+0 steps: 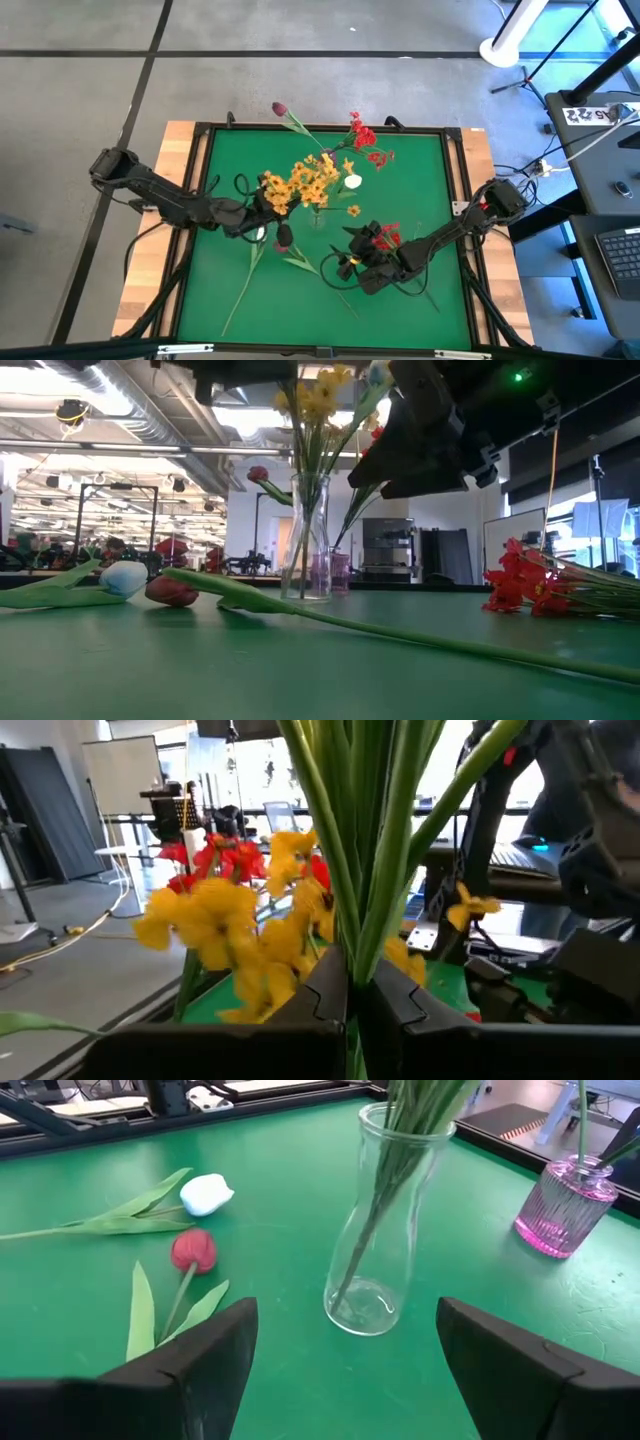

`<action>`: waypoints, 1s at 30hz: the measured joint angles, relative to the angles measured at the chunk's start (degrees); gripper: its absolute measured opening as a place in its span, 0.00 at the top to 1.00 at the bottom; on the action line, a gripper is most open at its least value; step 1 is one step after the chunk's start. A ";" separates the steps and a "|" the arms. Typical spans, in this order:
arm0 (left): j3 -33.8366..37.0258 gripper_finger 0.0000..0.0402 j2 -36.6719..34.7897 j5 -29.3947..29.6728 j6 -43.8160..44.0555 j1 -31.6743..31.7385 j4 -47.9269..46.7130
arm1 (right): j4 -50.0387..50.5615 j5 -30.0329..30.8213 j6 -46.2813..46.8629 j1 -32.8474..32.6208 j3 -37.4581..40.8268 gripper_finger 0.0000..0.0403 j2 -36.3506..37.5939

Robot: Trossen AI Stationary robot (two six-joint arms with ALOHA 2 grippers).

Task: Sort flowers into vase by color
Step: Put the yellow flowers into the transparent vase

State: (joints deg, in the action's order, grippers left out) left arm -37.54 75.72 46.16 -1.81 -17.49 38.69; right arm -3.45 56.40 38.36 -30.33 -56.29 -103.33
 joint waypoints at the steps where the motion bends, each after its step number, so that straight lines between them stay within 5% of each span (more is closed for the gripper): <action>1: 0.00 1.00 0.40 -0.53 0.16 0.33 -0.34 | 0.01 -0.02 -0.01 0.00 0.00 0.24 0.00; 16: 0.00 1.00 1.99 -4.38 9.21 2.16 -8.95 | 0.07 1.03 -0.08 0.00 0.00 0.24 0.00; 30: -0.17 0.99 8.02 -5.08 13.71 3.70 -5.63 | -0.43 1.03 0.23 -0.02 0.00 0.24 0.00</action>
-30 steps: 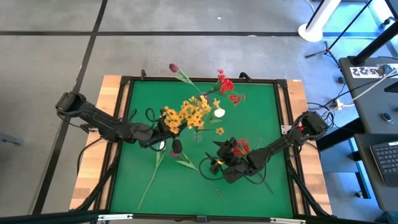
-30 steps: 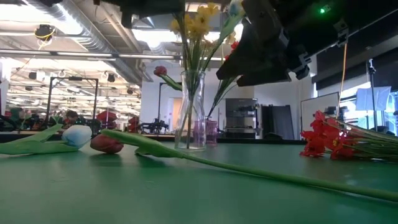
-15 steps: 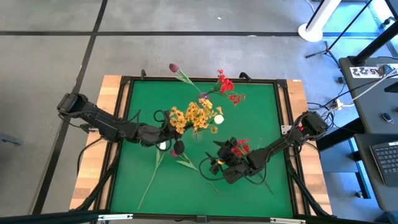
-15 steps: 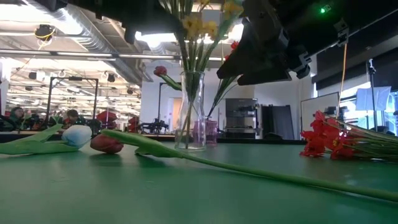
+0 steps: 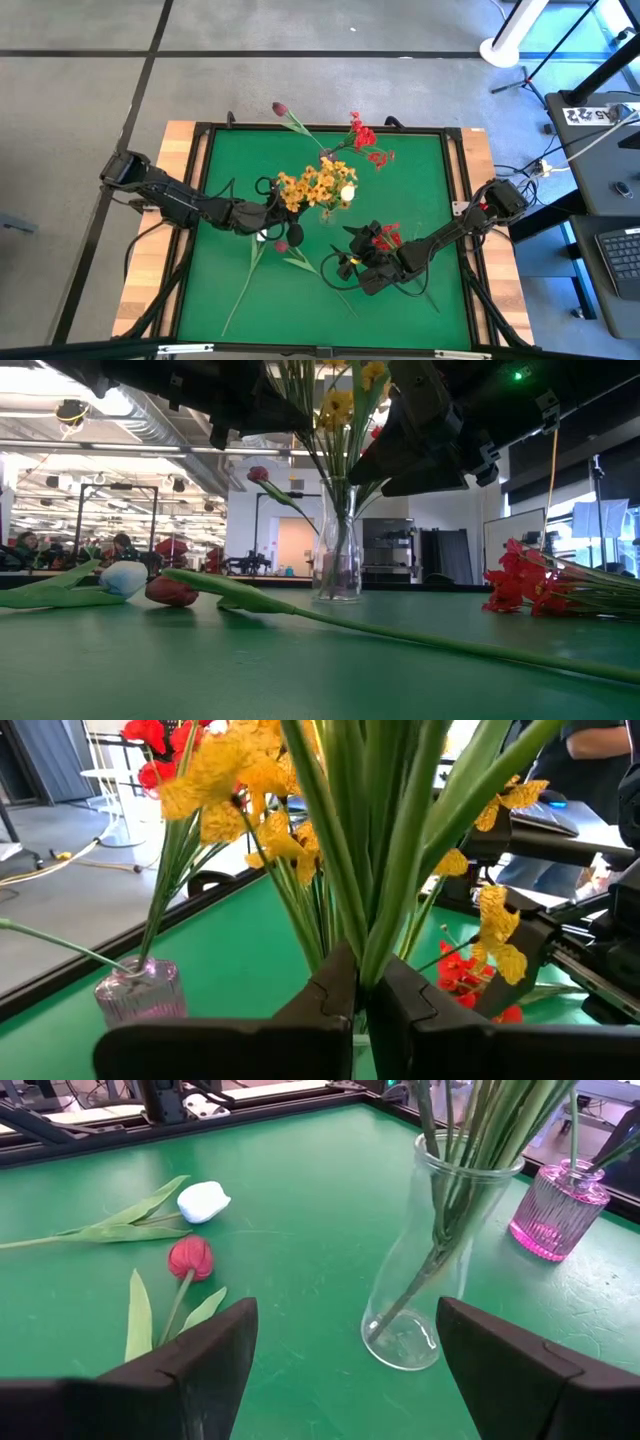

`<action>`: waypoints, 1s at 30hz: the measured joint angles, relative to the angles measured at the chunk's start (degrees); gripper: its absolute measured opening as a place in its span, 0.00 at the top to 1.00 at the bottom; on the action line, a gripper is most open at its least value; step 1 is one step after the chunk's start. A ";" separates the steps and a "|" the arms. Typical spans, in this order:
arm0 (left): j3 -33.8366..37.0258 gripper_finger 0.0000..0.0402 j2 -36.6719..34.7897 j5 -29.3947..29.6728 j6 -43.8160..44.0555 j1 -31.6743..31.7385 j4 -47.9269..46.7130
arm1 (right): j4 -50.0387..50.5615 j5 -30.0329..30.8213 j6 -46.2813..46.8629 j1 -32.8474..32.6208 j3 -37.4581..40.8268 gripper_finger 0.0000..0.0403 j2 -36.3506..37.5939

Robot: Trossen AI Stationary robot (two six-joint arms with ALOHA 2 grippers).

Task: Sort flowers into vase by color
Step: Put the yellow flowers into the transparent vase

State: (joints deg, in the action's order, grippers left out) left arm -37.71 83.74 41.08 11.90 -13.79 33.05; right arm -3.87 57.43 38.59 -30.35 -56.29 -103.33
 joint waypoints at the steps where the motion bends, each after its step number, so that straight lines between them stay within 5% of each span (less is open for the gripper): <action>1: 0.02 0.98 0.00 0.00 -0.02 -0.18 0.09 | -0.15 -0.04 0.01 0.00 0.01 0.24 0.00; 19: -3.98 0.99 -0.24 1.44 -5.46 -4.32 1.35 | 0.72 3.42 0.24 1.18 0.00 0.24 0.00; 30: -6.51 0.99 -0.33 1.64 -6.28 -1.39 -3.11 | 0.84 -2.56 -1.72 7.97 0.00 0.24 0.00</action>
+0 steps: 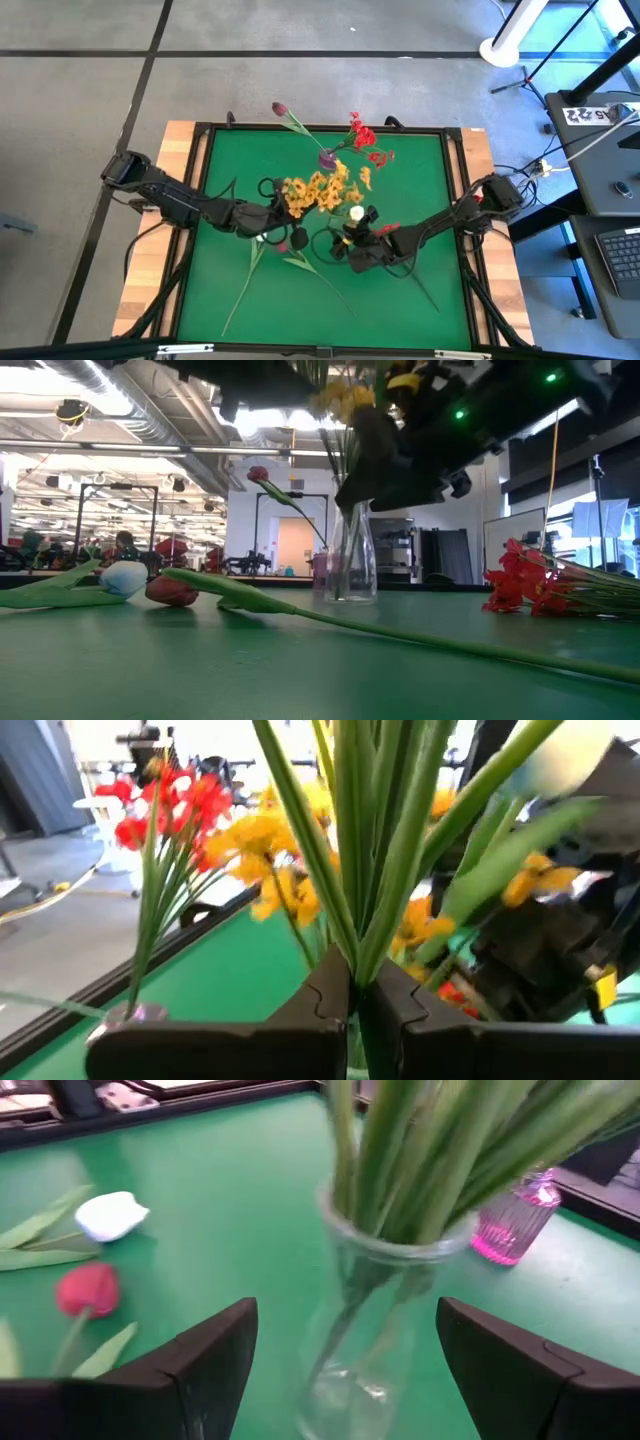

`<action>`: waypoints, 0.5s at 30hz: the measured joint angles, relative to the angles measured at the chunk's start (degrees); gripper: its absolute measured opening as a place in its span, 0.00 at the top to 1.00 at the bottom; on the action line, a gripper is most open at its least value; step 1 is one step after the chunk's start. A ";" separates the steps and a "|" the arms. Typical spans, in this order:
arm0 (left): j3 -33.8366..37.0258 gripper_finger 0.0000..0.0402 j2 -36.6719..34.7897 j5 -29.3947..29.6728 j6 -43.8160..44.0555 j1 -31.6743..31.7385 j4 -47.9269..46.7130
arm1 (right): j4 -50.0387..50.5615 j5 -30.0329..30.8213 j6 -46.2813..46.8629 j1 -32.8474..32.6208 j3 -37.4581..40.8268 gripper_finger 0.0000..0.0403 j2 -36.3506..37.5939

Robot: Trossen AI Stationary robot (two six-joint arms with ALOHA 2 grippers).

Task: Sort flowers into vase by color
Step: Put the yellow flowers into the transparent vase

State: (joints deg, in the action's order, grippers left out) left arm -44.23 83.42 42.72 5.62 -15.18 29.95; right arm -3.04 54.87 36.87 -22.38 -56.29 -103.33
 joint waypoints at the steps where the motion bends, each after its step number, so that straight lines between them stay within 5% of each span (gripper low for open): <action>1: 0.00 0.99 0.00 -0.19 0.63 0.40 -1.03 | 0.11 -0.01 -0.38 0.40 0.01 0.24 0.00; 15: -0.13 1.00 -0.17 -5.88 6.50 4.15 -7.01 | 0.00 -4.11 -1.36 4.22 0.01 0.24 0.00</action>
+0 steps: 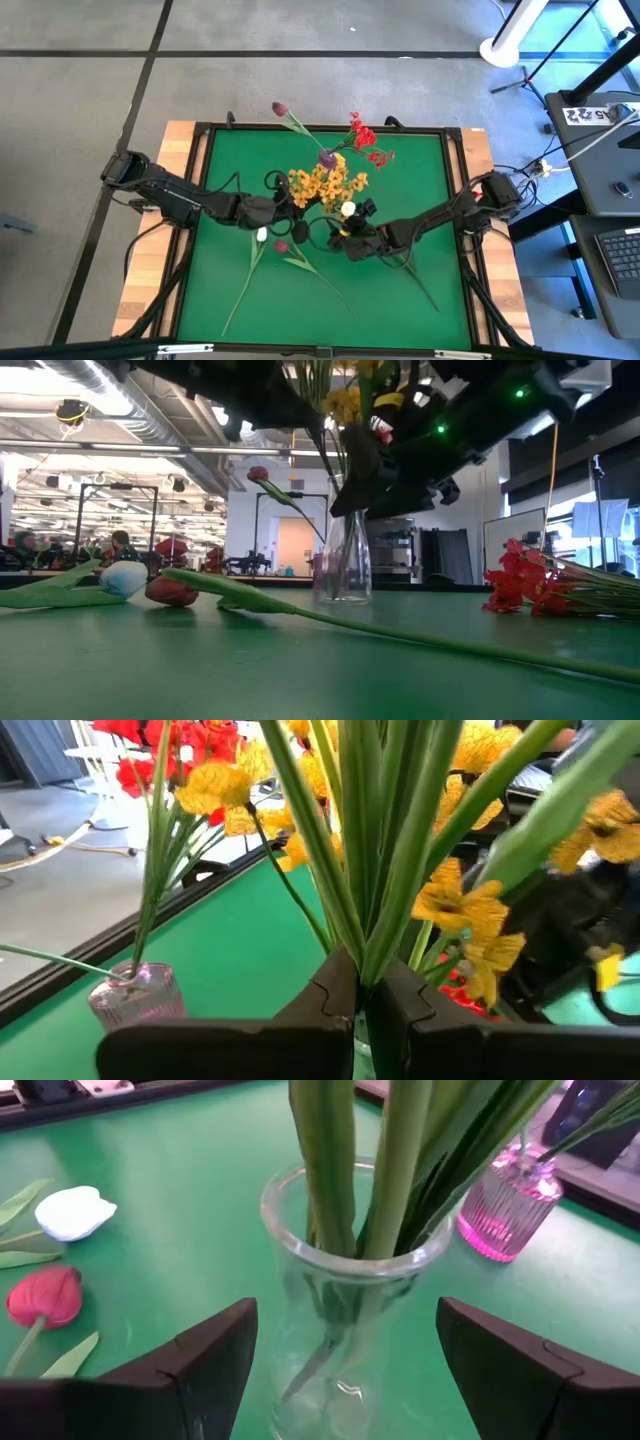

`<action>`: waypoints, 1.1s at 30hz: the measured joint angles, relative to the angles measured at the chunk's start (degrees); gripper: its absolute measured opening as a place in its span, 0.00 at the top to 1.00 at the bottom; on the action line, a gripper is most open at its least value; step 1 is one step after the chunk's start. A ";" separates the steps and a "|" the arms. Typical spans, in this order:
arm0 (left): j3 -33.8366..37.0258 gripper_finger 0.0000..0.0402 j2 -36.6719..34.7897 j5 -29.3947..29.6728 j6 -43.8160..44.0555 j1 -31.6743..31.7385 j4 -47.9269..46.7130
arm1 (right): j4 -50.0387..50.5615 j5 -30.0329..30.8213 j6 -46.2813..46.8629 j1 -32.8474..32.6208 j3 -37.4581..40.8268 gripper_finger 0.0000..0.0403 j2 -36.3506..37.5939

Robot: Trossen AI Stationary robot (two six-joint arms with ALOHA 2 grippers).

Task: Sort flowers into vase by color
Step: Put the yellow flowers into the transparent vase

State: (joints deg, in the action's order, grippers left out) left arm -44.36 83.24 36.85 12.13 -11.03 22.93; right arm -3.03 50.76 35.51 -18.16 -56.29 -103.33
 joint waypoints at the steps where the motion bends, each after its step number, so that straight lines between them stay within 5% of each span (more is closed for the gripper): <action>1: -0.02 1.00 0.00 -0.69 0.42 0.21 -0.11 | 0.07 -0.76 -0.07 0.36 0.00 0.24 0.00; 9: -0.02 1.00 -0.04 -1.89 1.46 0.50 -1.07 | -0.10 -1.42 -1.75 1.46 0.01 0.26 0.00; 18: -0.02 1.00 -0.02 -1.82 1.44 -0.68 -1.43 | -0.86 -2.99 -1.59 1.28 0.00 0.62 0.11; 33: 0.07 0.99 -0.59 0.53 1.29 -6.01 -1.50 | -9.44 -11.98 -2.77 1.25 0.12 0.62 -0.02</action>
State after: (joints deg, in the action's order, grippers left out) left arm -44.29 82.65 37.38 13.42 -17.04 21.43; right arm -12.47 38.78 32.74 -16.91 -56.16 -103.35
